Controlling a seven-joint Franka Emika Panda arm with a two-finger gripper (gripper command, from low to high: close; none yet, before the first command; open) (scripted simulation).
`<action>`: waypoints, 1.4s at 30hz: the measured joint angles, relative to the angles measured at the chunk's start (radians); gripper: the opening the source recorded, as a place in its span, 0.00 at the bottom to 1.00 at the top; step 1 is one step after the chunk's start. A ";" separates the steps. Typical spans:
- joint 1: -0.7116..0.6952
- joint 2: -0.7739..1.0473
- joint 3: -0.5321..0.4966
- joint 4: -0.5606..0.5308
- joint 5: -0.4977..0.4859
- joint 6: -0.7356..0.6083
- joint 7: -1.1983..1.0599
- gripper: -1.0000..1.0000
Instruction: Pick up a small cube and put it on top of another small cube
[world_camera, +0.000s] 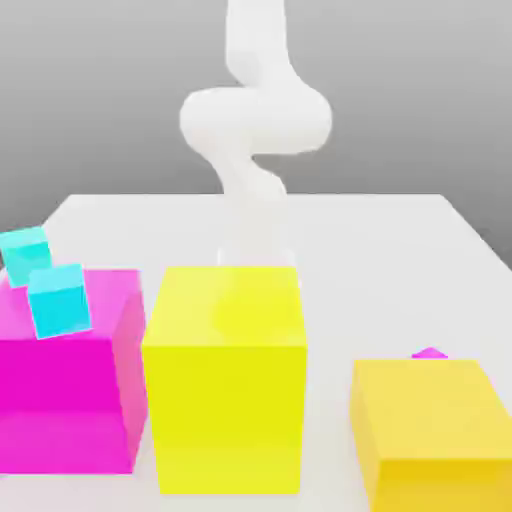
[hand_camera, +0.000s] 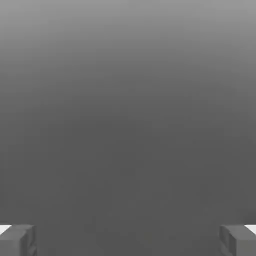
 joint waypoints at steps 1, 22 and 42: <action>0.006 0.039 0.008 0.011 0.008 0.006 0.009 0.50; 0.158 0.806 0.186 0.225 -0.045 0.107 0.325 0.50; 0.380 1.411 0.141 0.390 -0.207 0.261 0.598 0.00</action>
